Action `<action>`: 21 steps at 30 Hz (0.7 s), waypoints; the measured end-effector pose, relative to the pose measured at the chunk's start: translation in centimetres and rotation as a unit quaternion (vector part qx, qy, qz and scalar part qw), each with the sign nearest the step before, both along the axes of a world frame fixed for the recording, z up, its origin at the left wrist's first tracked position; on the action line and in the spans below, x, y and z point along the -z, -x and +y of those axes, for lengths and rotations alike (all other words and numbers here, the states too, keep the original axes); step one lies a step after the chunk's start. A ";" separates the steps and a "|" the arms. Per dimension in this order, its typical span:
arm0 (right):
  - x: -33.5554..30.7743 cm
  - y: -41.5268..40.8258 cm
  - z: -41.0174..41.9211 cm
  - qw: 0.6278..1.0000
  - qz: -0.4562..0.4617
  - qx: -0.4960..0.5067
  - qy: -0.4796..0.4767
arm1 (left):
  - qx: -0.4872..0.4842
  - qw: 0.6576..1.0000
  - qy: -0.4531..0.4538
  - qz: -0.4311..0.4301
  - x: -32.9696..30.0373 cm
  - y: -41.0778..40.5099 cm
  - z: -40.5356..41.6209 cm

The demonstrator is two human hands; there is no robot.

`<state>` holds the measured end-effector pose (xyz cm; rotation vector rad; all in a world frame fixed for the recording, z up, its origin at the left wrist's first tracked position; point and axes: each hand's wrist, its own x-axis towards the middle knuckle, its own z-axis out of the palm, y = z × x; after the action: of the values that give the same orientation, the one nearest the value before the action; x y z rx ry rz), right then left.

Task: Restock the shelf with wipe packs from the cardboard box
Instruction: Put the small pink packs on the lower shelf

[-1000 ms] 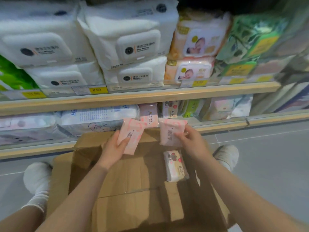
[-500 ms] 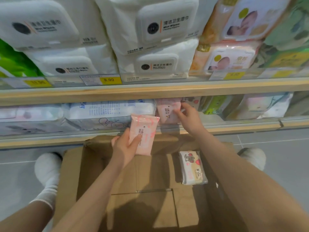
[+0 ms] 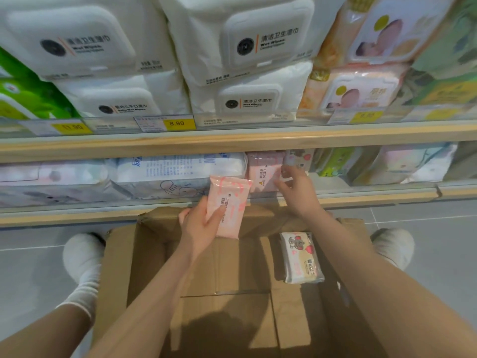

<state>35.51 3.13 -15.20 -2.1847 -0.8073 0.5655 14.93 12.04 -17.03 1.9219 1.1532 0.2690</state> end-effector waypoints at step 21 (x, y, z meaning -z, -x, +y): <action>-2.1 -1.2 -0.8 0.996 -0.049 -0.073 -0.034 | 0.019 1.000 0.006 0.012 0.1 0.8 -0.6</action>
<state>36.69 2.34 -13.07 -2.1152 -1.0289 0.4979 14.08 11.42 -17.08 1.9390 1.1294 0.2192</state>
